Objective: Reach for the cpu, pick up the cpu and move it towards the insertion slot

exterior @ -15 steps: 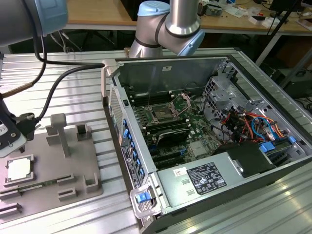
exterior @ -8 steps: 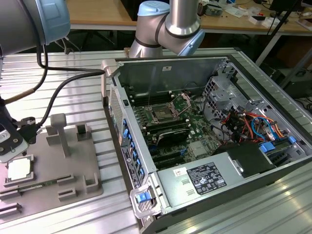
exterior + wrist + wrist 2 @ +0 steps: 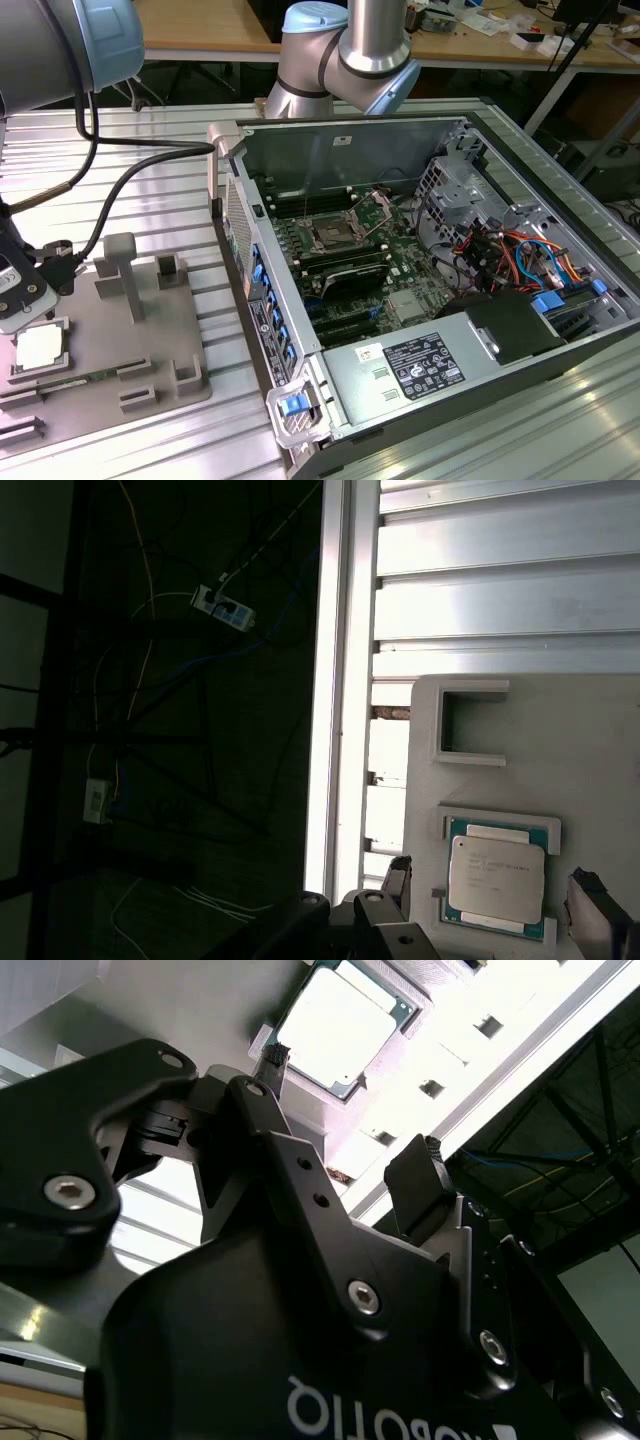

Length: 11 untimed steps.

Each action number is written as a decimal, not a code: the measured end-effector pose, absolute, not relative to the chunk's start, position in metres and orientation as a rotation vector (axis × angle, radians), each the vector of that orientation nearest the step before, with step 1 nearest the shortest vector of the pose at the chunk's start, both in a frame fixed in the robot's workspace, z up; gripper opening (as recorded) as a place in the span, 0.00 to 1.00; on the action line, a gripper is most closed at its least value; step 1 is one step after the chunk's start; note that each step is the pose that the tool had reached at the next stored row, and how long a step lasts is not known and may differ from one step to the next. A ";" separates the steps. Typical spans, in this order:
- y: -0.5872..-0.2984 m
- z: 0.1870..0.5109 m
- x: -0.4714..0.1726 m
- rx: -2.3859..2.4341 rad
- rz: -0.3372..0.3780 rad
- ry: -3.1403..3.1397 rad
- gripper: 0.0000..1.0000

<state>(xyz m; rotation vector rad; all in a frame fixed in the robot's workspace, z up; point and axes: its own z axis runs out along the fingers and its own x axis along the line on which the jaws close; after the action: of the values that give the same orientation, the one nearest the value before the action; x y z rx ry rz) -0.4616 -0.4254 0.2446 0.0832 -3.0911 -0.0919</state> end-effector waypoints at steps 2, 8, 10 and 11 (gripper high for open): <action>-0.425 0.245 -0.462 0.083 -0.092 -3.091 0.67; -0.426 0.242 -0.461 0.084 -0.092 -3.093 0.67; -0.425 0.241 -0.462 0.083 -0.091 -3.093 0.67; -0.425 0.241 -0.462 0.083 -0.091 -3.093 0.67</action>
<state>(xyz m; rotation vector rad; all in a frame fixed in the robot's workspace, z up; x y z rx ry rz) -0.4615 -0.4255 0.2411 0.0834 -3.0930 -0.0914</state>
